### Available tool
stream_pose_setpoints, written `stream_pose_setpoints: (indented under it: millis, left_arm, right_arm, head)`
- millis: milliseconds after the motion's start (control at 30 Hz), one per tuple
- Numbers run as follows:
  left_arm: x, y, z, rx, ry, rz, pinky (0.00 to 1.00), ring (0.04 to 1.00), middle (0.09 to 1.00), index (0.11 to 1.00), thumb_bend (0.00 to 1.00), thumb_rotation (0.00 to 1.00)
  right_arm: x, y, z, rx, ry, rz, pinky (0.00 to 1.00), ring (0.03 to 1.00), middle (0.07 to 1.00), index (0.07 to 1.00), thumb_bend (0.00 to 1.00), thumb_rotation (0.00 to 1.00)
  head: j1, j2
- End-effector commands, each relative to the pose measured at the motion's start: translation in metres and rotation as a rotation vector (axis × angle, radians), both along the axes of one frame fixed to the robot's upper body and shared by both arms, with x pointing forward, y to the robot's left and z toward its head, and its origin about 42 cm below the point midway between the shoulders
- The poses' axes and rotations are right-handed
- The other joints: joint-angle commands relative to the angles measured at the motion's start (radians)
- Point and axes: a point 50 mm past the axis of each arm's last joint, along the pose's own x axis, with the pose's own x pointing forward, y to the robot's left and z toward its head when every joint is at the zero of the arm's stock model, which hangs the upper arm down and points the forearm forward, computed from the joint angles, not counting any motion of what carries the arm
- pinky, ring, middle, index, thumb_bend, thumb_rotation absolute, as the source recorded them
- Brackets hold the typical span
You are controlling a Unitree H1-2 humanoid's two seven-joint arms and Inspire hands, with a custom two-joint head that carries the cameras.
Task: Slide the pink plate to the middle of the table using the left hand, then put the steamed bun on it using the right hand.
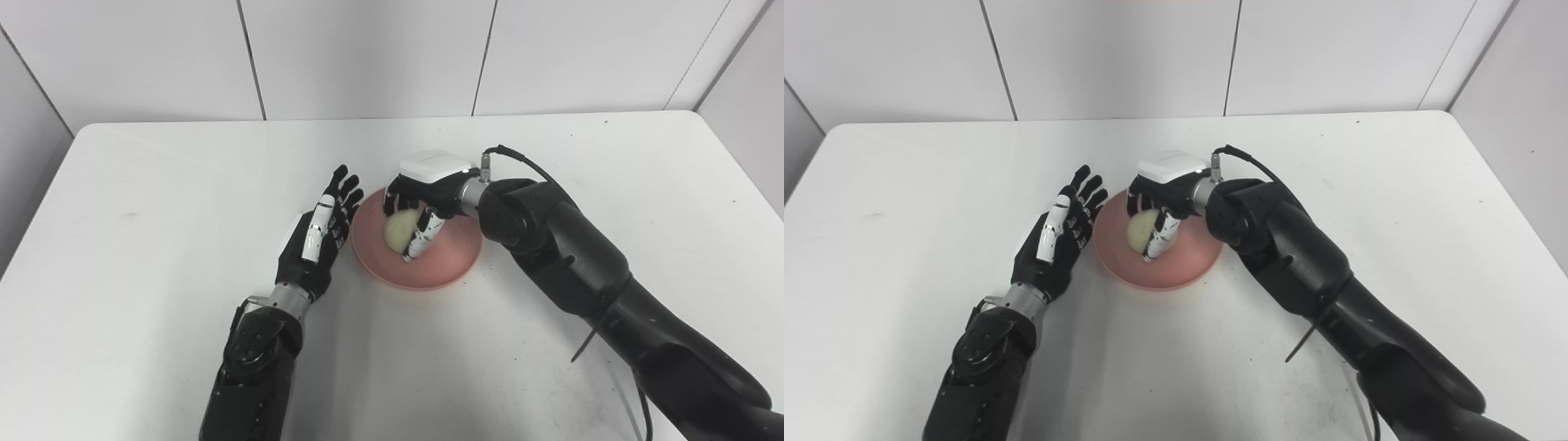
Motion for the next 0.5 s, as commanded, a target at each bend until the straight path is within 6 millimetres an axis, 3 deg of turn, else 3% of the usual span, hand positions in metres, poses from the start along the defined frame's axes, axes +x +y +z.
stream_pose_setpoints:
  millis: [0,167,467]
  left_arm:
    - [-0.013,0.003,-0.034,0.032,0.166,0.011,0.99,0.984,0.985,0.996,0.34,1.0]
    - [-0.012,0.003,-0.036,0.029,0.169,0.018,1.0,0.996,0.986,0.989,0.34,1.0]
    - [-0.013,0.005,-0.034,0.022,0.174,0.019,1.0,0.999,0.986,0.994,0.32,1.0]
  right_arm:
    - [0.0,0.006,0.039,-0.002,-0.082,-0.001,0.67,0.832,0.889,0.856,0.86,0.51]
    - [-0.008,0.005,0.052,0.005,-0.084,-0.004,0.7,0.882,0.937,0.918,0.94,0.65]
    - [-0.015,0.0,0.066,0.004,-0.096,-0.014,0.84,0.943,0.978,0.947,0.96,0.67]
  head:
    - [-0.002,0.002]
    - [-0.004,0.001]
    - [-0.013,0.001]
